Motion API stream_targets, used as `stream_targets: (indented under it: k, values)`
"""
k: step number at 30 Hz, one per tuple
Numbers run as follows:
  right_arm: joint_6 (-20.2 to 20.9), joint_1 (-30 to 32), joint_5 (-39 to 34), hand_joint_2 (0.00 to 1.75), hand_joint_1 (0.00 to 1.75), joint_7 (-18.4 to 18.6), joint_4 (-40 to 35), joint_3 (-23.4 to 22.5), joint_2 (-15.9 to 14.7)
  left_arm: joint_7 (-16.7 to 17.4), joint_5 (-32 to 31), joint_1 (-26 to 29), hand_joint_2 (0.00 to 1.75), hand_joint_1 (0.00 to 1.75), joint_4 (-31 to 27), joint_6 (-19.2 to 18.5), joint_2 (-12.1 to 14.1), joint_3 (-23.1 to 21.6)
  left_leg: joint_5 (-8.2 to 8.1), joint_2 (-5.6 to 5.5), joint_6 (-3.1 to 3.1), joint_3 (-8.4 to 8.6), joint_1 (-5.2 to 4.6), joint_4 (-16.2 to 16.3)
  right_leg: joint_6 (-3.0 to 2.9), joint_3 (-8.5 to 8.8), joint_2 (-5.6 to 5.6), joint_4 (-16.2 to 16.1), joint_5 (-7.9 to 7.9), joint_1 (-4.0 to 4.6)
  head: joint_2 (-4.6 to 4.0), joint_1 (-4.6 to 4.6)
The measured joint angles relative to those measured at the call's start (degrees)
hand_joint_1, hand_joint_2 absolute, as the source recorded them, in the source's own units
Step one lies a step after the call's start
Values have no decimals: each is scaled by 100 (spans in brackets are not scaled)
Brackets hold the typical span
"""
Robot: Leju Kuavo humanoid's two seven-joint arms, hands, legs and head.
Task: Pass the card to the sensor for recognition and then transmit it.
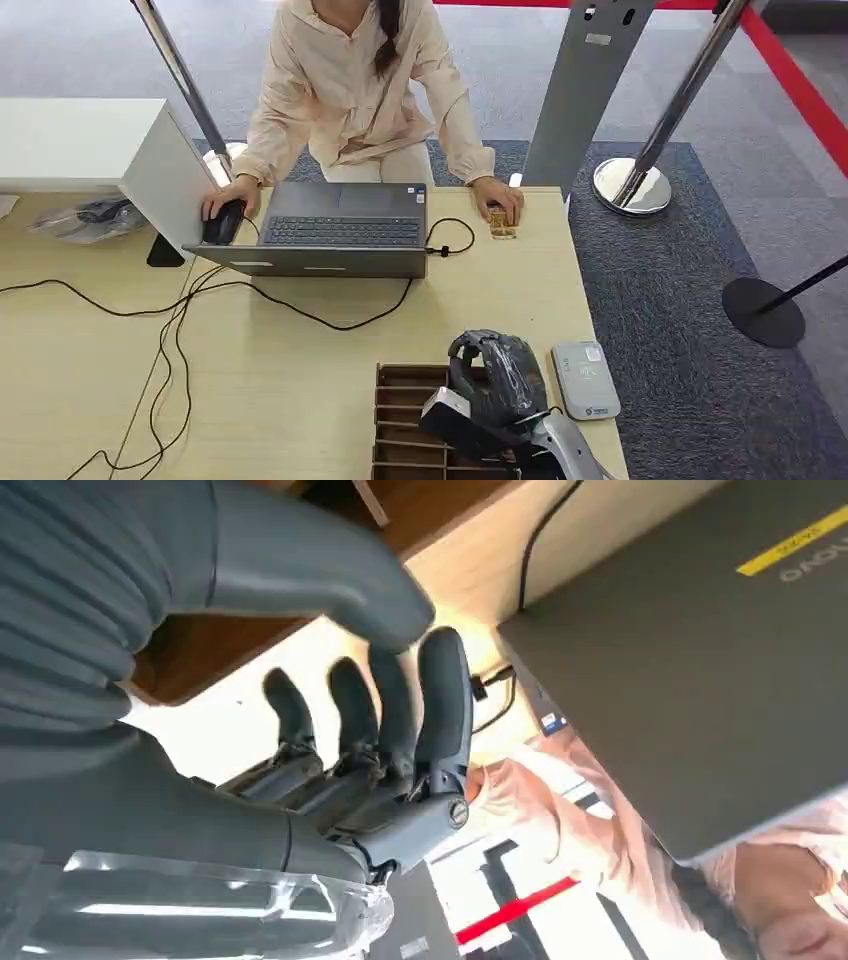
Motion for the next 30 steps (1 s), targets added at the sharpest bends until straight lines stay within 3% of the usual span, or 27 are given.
stream_targets:
  k: [1,13,22,24,30]
  values:
    - [-37,0,22,175,0,-7,-2,-4,0,0,0,0,0,0,0,0,0,-2,0,0,0,0,0,0,0,0,0,0,0,0,0,0]
    - [-566,66,476,175,0,131,-242,-424,-87,0,52,7,0,0,2,0,2,0,0,0,0,1,-1,2,0,0,0,0,0,-1,0,0]
    - [-230,224,687,175,0,280,-990,-1141,-435,0,122,12,0,0,0,17,4,4,0,0,0,2,-2,2,0,0,0,-1,1,-1,0,0]
    - [-107,248,357,175,0,194,-1128,-1242,-501,-4,133,12,0,0,0,17,9,13,0,0,0,2,-2,2,0,0,0,-1,0,-1,0,-2]
    - [871,373,-2881,175,0,-781,-1793,-2042,-986,-18,173,25,0,0,0,-11,55,109,0,0,0,5,-3,4,1,0,1,-2,1,-2,0,-2]
